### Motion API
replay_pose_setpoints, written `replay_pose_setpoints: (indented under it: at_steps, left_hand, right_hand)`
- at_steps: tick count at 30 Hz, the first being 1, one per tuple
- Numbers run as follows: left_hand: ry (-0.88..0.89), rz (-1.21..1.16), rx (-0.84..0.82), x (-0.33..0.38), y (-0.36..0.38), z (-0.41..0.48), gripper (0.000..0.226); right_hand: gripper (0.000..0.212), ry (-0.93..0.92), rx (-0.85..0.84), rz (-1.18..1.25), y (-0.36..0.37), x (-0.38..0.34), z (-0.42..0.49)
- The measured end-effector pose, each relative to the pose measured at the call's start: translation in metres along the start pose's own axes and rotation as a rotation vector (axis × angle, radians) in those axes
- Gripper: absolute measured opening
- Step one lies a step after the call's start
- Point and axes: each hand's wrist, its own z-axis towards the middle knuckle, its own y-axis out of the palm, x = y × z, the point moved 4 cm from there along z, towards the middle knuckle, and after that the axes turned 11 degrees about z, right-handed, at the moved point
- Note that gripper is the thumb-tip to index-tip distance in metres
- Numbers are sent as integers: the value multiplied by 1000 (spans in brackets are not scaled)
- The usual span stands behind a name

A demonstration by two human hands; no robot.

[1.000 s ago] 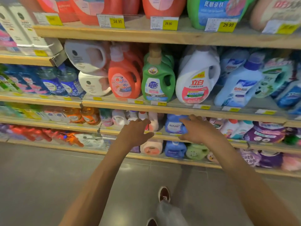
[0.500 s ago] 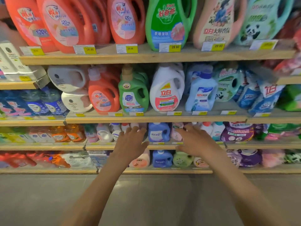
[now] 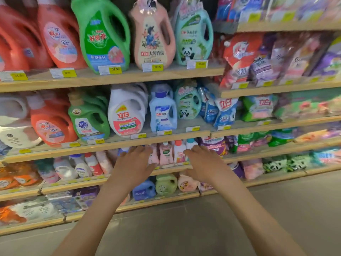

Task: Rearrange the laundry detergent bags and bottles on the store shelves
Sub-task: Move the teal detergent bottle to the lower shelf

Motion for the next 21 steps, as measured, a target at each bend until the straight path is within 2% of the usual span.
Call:
replay_pose_setpoints:
  at_steps: [9,13,21]
  left_hand:
    - [98,57,-26,86,-34,21,53]
    - [86,110,-4,91,-52,41,48]
    - [43,126,73,86,-85,100,50]
  right_hand:
    - [66,51,2,33,-22,74,-36]
    - [68,76,-9,49,-37,95,-27]
    - [67,12,55,37,-87,115,25]
